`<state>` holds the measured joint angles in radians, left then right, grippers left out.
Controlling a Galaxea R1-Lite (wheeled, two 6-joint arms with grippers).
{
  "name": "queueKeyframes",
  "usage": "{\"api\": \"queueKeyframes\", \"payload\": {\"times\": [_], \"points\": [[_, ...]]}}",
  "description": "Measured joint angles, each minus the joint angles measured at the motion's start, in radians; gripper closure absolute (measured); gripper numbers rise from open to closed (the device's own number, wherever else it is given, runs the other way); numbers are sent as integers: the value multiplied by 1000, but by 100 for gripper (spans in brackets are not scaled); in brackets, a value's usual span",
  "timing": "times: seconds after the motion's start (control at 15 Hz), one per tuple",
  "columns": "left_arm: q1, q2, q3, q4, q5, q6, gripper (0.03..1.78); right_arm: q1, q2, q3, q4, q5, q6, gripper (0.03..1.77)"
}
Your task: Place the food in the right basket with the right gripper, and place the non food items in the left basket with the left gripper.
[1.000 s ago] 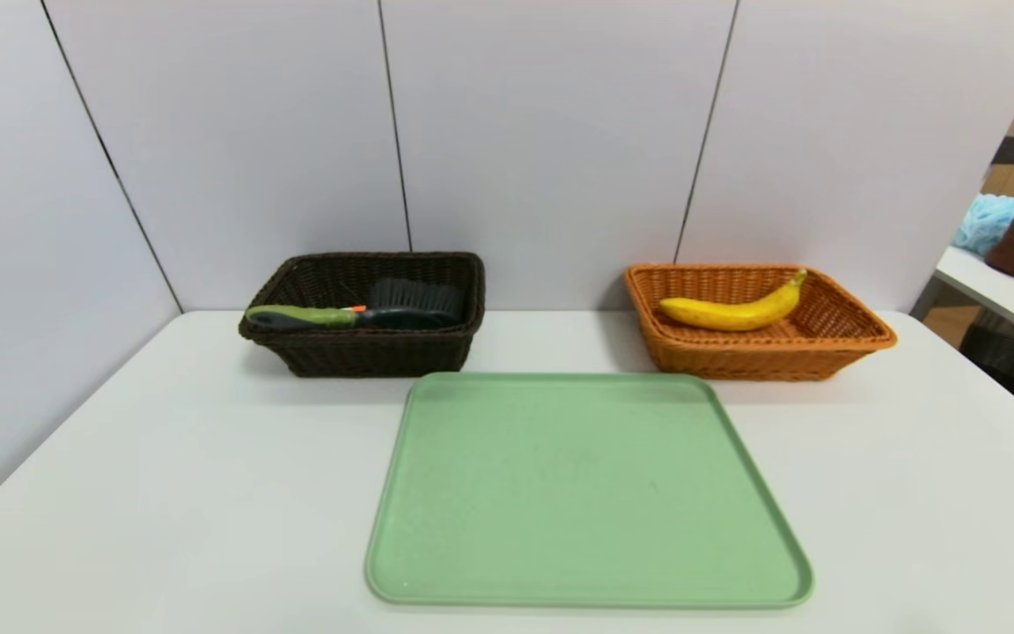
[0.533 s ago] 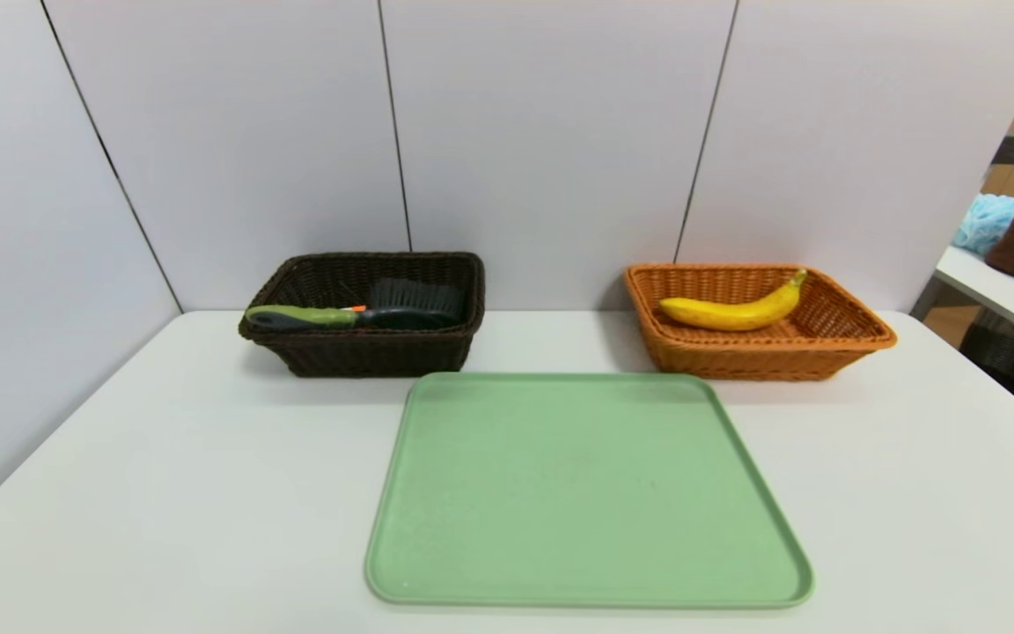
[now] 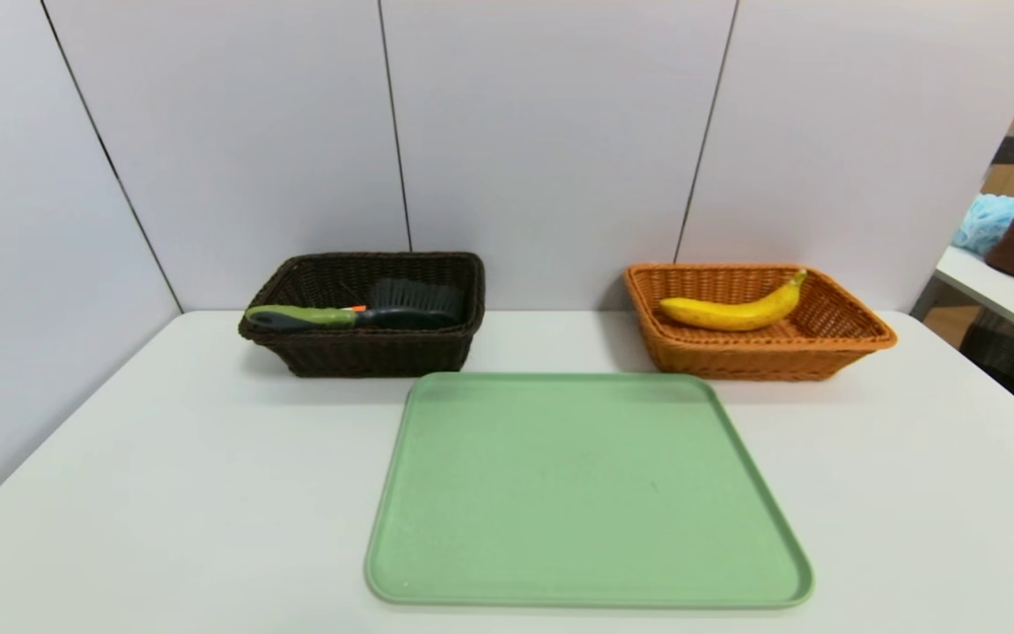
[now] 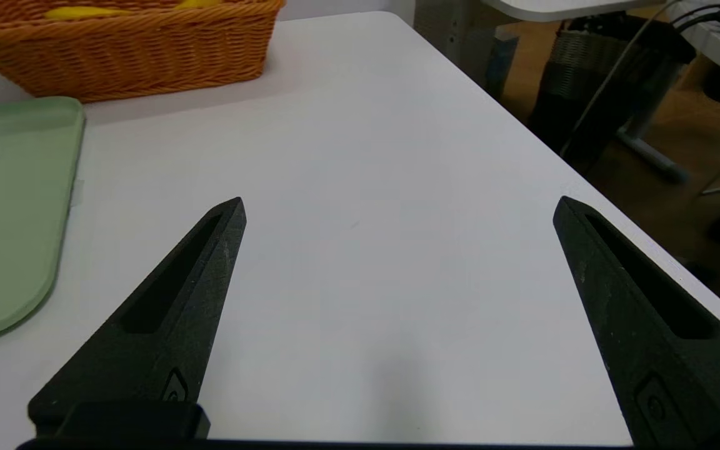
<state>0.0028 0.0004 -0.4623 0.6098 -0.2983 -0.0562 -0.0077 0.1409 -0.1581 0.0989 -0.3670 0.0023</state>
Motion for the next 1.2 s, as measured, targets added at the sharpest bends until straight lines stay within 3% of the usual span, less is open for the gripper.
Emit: {"api": "queueKeyframes", "payload": {"times": [0.47, 0.67, 0.87, 1.2], "points": [[0, 0, 73, -19, 19, 1, 12, 1, -131, 42, 8, 231, -40, 10], [0, 0, 123, -43, 81, 0, 12, 1, -140, 75, 3, 253, -51, 10], [0, 0, 167, -102, 100, 3, 12, 1, -142, 82, 3, 290, -86, 10], [0, 0, 250, -231, 154, 18, 12, 1, -142, 83, 4, 294, -115, 10]]}}
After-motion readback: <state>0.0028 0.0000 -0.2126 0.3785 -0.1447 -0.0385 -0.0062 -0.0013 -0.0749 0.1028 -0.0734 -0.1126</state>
